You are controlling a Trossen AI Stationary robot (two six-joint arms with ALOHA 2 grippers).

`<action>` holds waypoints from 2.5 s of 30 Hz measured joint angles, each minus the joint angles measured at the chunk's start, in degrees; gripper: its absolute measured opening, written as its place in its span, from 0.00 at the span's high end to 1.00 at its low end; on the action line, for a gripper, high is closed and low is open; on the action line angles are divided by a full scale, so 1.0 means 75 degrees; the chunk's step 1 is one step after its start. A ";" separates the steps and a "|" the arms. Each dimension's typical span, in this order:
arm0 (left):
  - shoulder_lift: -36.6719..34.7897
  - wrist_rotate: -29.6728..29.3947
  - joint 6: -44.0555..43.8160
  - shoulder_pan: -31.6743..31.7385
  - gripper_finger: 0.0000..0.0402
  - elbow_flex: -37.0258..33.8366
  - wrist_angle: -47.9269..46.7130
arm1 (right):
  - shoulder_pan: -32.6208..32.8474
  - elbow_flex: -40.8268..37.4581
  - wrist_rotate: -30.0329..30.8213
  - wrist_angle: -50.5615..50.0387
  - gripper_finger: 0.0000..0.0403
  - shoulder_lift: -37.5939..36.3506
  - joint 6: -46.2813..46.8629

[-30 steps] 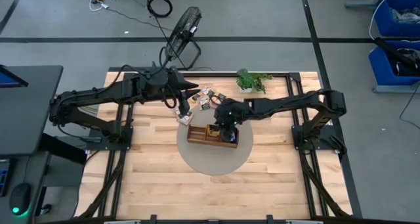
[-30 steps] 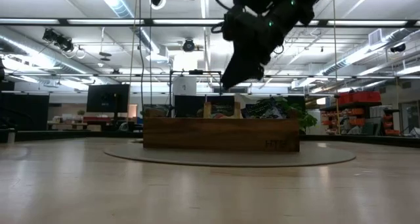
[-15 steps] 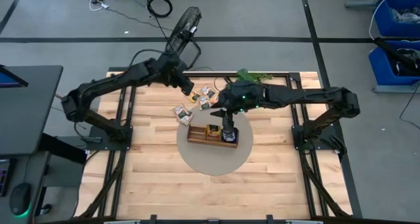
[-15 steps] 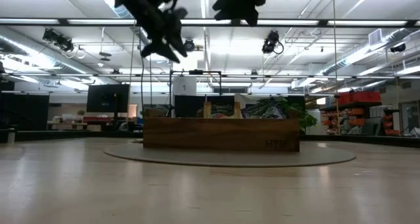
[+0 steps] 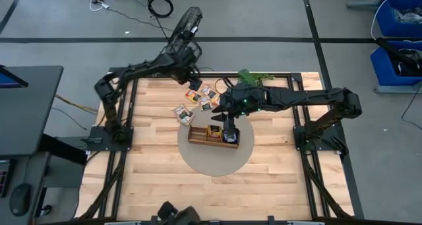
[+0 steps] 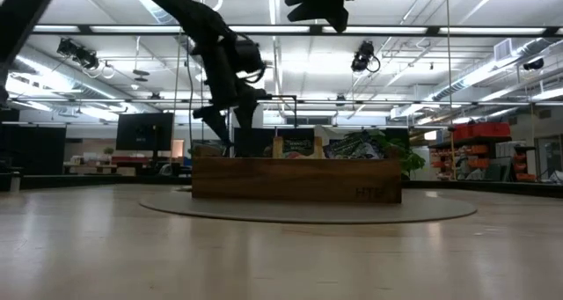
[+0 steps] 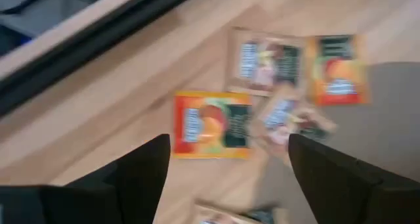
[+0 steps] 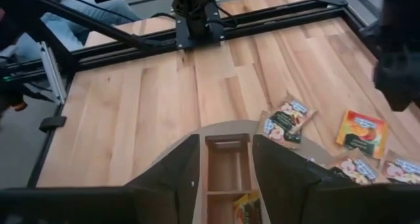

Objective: Pick & Place Tea
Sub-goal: Put the yellow tea bag into the middle section of the wooden organizer

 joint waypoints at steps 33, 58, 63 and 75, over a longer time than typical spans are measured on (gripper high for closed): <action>0.2699 0.0377 0.1147 0.0006 0.28 0.1152 -0.1446 | 0.0284 -0.0003 0.0224 0.0032 0.63 0.0009 0.0319; 0.2263 -0.0121 0.1562 0.0008 0.99 0.1059 -0.1537 | 0.0271 -0.0006 0.0622 0.0030 0.63 0.0009 0.0128; 0.1319 -0.0175 0.1563 0.0019 0.99 0.1095 -0.1478 | 0.0271 -0.0009 0.1004 0.0041 0.63 0.0009 0.0127; -0.1303 -0.0228 0.0138 -0.0375 0.99 0.1108 0.0114 | 0.0270 -0.0015 0.4058 0.1984 0.63 -0.0108 0.1062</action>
